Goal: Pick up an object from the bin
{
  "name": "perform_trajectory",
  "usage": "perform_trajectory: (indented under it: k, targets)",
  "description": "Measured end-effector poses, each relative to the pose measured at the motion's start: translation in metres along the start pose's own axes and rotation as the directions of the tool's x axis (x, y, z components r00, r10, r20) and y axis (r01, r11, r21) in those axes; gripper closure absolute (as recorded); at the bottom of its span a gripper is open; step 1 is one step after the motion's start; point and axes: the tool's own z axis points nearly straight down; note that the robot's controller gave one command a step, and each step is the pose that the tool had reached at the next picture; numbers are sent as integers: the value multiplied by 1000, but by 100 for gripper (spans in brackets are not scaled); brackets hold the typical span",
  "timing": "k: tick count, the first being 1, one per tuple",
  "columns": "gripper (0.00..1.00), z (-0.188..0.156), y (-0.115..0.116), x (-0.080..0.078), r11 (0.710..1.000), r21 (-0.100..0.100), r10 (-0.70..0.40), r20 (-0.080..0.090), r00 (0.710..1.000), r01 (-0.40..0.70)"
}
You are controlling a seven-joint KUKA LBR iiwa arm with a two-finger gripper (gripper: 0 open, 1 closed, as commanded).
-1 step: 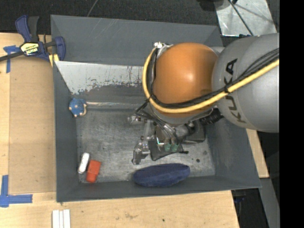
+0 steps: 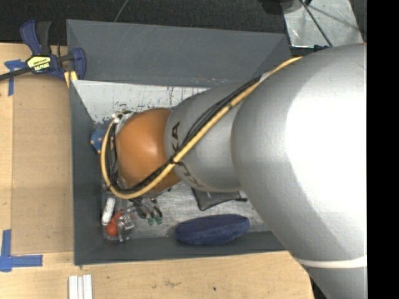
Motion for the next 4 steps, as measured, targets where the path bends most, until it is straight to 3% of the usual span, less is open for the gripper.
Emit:
perform_trajectory:
  k: [1, 2, 3, 4]
  targets:
    - [0, -28, -12, 7, 907, -1, -420, 2, 907, 420]
    - [0, -27, -1, 10, 601, -1, -799, 2, 601, 799]
    - [0, -6, -4, 6, 440, 9, -898, -2, 440, 898]
    - [0, 0, -3, 6, 20, 4, -1000, 4, 20, 1000]
